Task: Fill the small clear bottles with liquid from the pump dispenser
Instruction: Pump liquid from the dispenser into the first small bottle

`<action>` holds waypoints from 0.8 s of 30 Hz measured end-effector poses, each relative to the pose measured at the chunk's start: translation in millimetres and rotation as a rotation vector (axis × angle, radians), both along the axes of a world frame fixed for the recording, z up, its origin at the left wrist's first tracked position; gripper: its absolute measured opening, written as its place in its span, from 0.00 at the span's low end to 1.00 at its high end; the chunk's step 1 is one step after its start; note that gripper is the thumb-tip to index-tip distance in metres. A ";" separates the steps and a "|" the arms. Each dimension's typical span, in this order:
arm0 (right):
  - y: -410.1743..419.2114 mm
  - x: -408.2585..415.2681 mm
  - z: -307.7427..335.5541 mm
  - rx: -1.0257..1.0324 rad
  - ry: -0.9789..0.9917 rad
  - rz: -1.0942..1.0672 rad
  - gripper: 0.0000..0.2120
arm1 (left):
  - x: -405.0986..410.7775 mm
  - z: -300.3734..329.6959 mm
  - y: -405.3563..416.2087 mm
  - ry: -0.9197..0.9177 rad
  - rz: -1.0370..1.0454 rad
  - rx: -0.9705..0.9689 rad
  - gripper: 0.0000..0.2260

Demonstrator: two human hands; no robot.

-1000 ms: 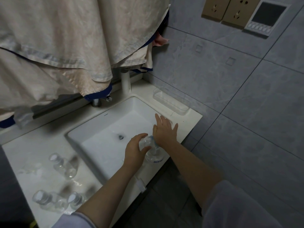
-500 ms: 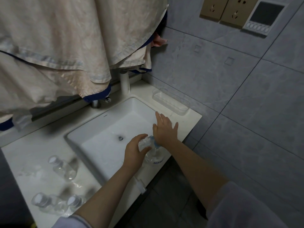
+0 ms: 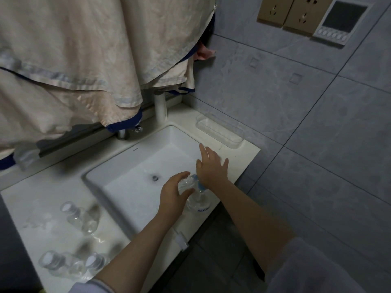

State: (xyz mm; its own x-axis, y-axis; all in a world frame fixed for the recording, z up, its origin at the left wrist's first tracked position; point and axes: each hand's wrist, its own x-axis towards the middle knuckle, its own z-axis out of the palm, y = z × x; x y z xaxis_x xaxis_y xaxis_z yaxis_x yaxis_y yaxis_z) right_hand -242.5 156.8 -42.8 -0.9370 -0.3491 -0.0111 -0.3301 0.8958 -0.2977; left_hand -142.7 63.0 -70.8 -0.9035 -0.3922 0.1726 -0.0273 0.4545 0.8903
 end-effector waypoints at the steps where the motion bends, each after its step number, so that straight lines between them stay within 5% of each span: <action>1: 0.0 1.3 -1.8 -0.012 -0.020 -0.014 0.27 | -0.8 -0.9 -0.3 -0.002 0.000 -0.004 0.19; 24: 0.3 -1.0 1.5 0.025 -0.009 0.003 0.26 | 0.3 3.6 -2.9 0.022 -0.033 -0.034 0.19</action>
State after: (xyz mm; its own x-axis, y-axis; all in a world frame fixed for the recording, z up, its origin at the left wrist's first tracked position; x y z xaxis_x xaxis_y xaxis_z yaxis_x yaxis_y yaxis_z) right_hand -243.5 157.0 -41.4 -0.9357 -0.3517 -0.0281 -0.3306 0.9017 -0.2785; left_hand -142.5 60.1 -67.1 -0.9118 -0.3557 0.2054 0.0077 0.4852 0.8744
